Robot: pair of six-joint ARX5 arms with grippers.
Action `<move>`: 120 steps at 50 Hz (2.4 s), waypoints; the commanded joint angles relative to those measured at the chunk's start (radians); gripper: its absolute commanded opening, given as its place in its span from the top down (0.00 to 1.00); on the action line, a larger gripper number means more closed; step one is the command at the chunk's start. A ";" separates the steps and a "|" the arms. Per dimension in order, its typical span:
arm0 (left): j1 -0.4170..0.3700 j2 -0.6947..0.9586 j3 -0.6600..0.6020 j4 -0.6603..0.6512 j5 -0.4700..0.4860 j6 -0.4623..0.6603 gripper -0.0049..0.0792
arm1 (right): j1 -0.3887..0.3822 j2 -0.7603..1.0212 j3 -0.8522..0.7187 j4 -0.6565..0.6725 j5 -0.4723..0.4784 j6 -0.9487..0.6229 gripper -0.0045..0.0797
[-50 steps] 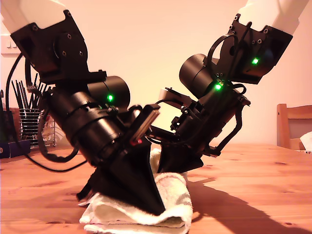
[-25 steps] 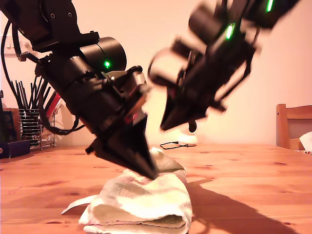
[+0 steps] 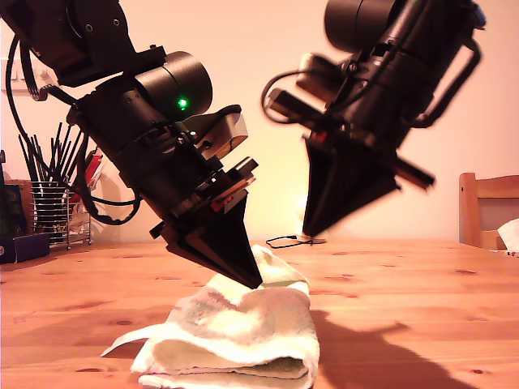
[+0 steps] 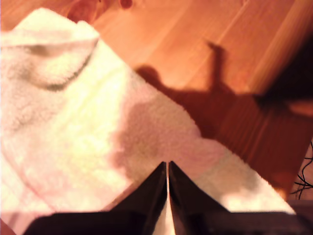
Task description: Fold the tea towel in front of you. After folding it, place it to the right side.
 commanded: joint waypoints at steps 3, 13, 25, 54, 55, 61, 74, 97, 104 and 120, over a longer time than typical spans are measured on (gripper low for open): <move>0.002 0.007 -0.014 -0.032 0.000 0.009 0.97 | 0.031 0.010 -0.078 0.007 -0.031 0.074 0.95; 0.002 0.007 -0.015 -0.100 0.000 0.013 0.97 | 0.054 0.011 -0.138 0.027 -0.072 0.137 0.74; 0.002 0.022 -0.018 -0.157 0.000 0.016 0.97 | 0.053 0.012 -0.150 0.117 -0.112 0.233 0.53; 0.006 0.027 -0.019 -0.251 0.040 -0.001 0.97 | 0.053 0.149 -0.153 0.119 -0.070 0.246 0.50; 0.006 0.027 -0.019 -0.251 0.048 -0.004 0.97 | 0.055 0.153 -0.153 0.121 -0.071 0.256 0.50; 0.006 0.027 -0.019 -0.255 0.084 -0.027 0.97 | 0.066 0.183 -0.154 0.124 -0.083 0.278 0.50; 0.008 0.027 -0.019 -0.291 0.086 -0.026 0.97 | 0.086 0.208 -0.154 0.181 -0.082 0.313 0.59; 0.105 0.027 -0.019 -0.277 0.053 -0.018 0.97 | 0.152 0.206 -0.199 0.166 -0.069 0.309 0.96; 0.110 0.027 -0.019 -0.259 0.053 -0.018 0.97 | 0.172 0.198 -0.199 0.158 -0.159 0.303 0.96; 0.105 0.027 -0.019 -0.182 0.054 -0.006 0.97 | 0.180 0.085 -0.199 0.081 -0.285 0.291 0.96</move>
